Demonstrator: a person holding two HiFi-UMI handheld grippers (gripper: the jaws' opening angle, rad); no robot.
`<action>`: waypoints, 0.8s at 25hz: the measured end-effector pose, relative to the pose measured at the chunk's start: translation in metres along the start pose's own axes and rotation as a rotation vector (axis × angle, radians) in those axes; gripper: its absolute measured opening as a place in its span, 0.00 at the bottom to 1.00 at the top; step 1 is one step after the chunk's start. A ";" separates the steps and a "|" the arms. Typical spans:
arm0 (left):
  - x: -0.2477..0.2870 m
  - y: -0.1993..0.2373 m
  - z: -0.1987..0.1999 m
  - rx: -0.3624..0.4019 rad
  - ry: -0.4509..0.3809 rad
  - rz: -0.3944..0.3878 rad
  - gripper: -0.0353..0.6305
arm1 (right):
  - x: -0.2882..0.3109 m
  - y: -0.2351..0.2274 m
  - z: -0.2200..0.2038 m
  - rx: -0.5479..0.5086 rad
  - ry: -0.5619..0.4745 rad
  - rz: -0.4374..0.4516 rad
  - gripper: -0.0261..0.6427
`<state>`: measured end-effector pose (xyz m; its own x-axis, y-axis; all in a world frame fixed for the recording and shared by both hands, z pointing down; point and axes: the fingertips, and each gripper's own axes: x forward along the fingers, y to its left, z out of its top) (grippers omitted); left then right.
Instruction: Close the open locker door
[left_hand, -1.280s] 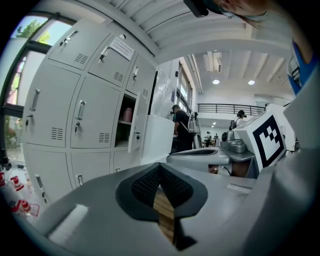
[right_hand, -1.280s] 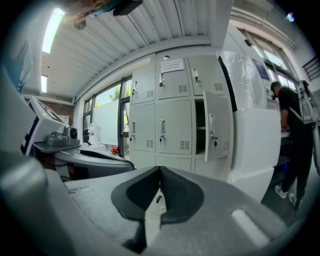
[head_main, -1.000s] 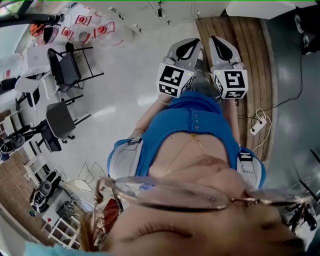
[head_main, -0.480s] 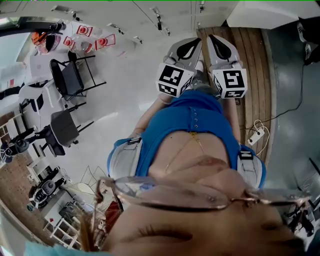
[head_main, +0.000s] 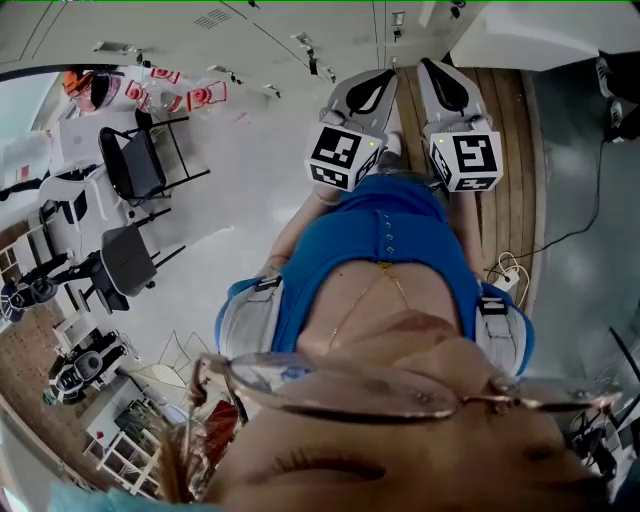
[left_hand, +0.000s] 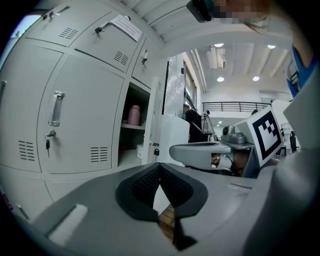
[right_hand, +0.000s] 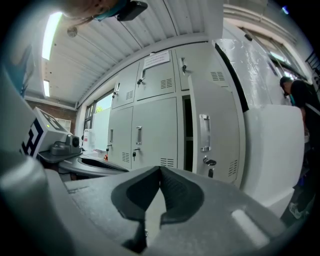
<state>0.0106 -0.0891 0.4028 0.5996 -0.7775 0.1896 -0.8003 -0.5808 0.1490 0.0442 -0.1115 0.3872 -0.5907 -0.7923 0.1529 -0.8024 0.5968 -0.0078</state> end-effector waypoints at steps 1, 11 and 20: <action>0.005 0.002 0.001 0.002 -0.002 0.004 0.05 | 0.003 -0.006 0.002 -0.003 -0.004 0.002 0.04; 0.042 0.020 0.001 -0.017 0.000 0.032 0.05 | 0.025 -0.050 0.010 -0.046 -0.008 -0.010 0.04; 0.078 0.044 0.004 -0.034 0.023 -0.027 0.05 | 0.045 -0.077 0.033 -0.041 -0.064 0.002 0.04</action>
<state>0.0217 -0.1763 0.4204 0.6216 -0.7553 0.2076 -0.7831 -0.5929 0.1876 0.0768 -0.1974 0.3617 -0.5976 -0.7968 0.0899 -0.7978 0.6021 0.0330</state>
